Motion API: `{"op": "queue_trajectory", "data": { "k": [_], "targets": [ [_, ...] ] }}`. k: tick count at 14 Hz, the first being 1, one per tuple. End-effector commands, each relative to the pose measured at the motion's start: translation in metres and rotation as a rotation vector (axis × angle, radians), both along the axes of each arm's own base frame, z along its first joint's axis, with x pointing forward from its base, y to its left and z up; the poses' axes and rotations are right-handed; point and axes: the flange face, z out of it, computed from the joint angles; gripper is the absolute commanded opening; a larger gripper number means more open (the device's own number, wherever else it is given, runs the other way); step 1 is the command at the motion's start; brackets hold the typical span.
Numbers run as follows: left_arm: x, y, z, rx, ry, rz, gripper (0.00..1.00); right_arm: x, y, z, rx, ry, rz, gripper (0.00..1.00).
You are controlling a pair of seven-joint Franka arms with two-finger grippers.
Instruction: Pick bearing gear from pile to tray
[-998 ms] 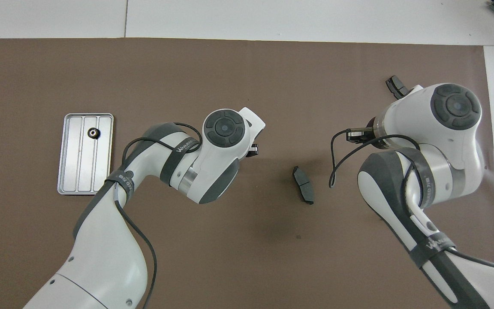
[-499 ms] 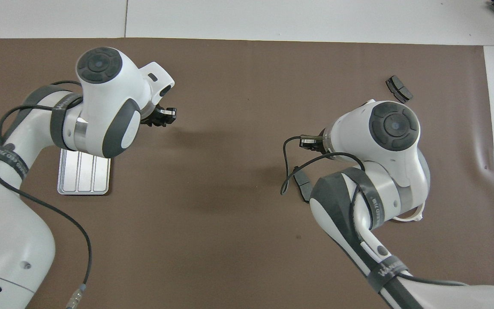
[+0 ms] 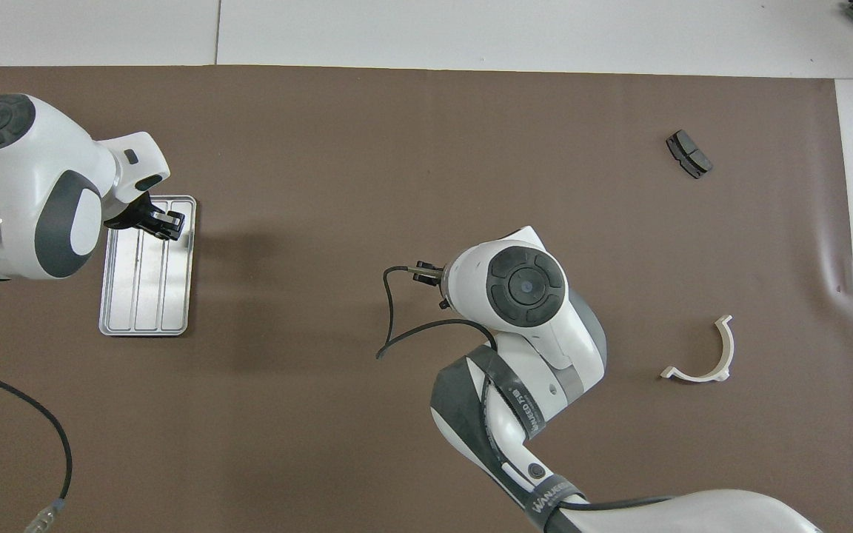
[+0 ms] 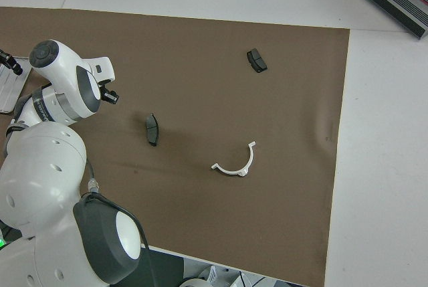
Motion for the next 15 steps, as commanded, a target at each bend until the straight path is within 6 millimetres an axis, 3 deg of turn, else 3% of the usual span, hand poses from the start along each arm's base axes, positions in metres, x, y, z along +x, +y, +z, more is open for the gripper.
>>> {"op": "queue_trajectory", "data": {
  "k": [1, 3, 6, 7, 8, 9, 11, 13, 15],
  "targets": [
    [-0.020, 0.015, -0.005, -0.011, -0.041, -0.039, 0.19, -0.005, 0.022, -0.022, 0.032, 0.003, -0.035, 0.00],
    [-0.025, 0.017, -0.009, -0.010, -0.046, -0.038, 0.19, -0.011, 0.037, -0.041, 0.040, 0.003, -0.048, 0.01],
    [-0.032, 0.019, -0.016, -0.010, -0.049, -0.045, 0.23, -0.015, 0.042, -0.055, 0.030, 0.018, -0.038, 0.19],
    [-0.035, 0.020, -0.018, -0.011, -0.047, -0.059, 0.23, -0.016, 0.042, -0.060, 0.027, 0.024, -0.036, 0.30],
    [-0.037, 0.029, -0.019, -0.011, -0.041, -0.063, 0.23, -0.017, 0.042, -0.061, 0.028, 0.021, -0.035, 0.57],
    [-0.037, 0.037, -0.018, -0.012, -0.038, -0.074, 0.23, -0.016, 0.041, -0.061, 0.026, 0.023, -0.036, 1.00],
    [-0.040, 0.051, -0.020, -0.014, -0.031, -0.099, 0.23, -0.015, 0.039, -0.058, 0.023, 0.018, -0.036, 1.00],
    [-0.040, 0.059, -0.020, -0.015, -0.033, -0.112, 0.23, -0.008, 0.029, -0.037, 0.020, -0.010, -0.043, 1.00],
    [-0.040, 0.059, -0.020, -0.016, -0.031, -0.113, 0.26, 0.011, -0.005, -0.010, -0.022, -0.050, -0.048, 1.00]
  ]
}}
